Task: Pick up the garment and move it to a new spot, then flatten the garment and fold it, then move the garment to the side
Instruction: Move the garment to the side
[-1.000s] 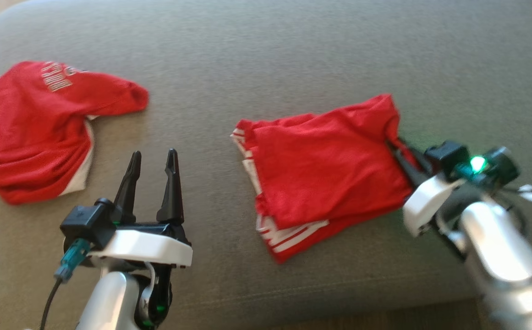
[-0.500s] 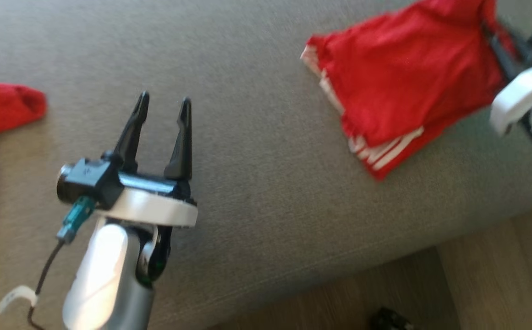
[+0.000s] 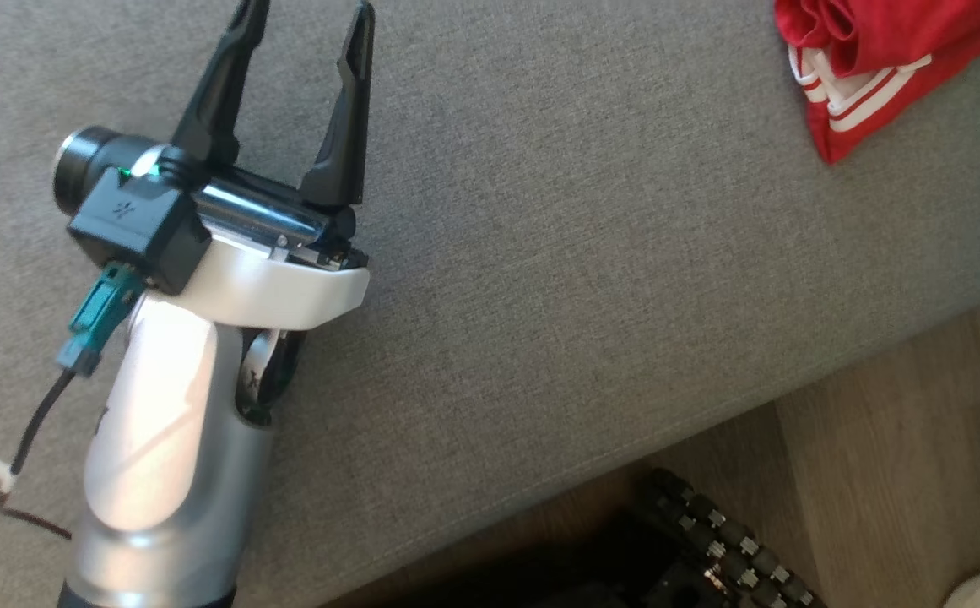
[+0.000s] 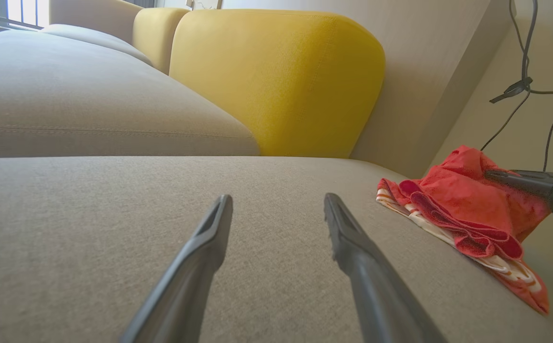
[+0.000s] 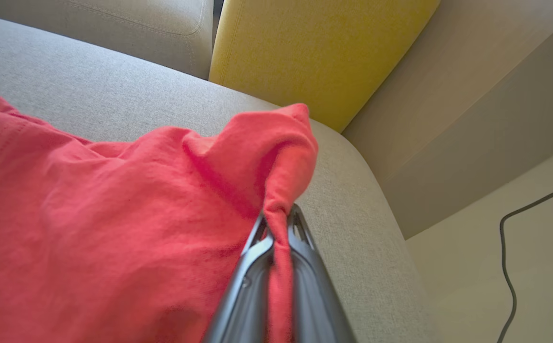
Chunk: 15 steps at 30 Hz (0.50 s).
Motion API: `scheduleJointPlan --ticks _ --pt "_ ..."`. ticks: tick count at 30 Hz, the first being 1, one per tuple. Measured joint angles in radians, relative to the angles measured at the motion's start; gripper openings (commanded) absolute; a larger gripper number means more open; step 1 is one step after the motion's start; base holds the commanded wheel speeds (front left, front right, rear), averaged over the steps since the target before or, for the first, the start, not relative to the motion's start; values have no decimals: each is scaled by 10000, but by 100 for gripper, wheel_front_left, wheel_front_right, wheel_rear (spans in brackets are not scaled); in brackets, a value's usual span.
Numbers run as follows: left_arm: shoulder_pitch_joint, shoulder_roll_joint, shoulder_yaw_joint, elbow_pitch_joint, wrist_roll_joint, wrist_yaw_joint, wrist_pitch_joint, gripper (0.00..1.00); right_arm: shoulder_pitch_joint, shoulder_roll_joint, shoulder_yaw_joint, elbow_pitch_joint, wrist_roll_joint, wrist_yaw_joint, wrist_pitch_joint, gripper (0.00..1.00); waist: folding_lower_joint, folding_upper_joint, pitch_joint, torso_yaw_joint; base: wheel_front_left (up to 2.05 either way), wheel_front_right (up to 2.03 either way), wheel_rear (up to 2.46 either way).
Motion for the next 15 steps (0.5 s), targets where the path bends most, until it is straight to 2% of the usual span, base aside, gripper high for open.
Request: scheduleJointPlan --ticks 4,5,6,7,8,15 --pt "-124 27 17 -313 0 -4 -86 100 -9 2 -71 48 0 0 -75 0 0 0 265 -66 0 0 0" --pt "-136 27 42 -305 -2 -4 -86 100 -9 6 -111 94 2 0 -77 15 0 0 257 -42 0 0 0" --pt "-131 23 52 -290 -13 -27 -86 100 -9 6 -169 140 2 0 -90 73 0 0 229 -8 0 0 0" --pt "-125 21 69 -255 -13 -36 -84 100 -8 8 -234 182 2 0 -109 73 0 0 191 28 0 0 0" --pt "-116 19 98 -205 -15 -36 -84 100 -7 10 -311 224 2 0 -121 100 0 0 144 62 0 0 0" --pt "189 -21 236 -33 -332 -19 -71 100 69 15 -468 362 2 0 -151 100 0 0 -470 331 0 0 0"
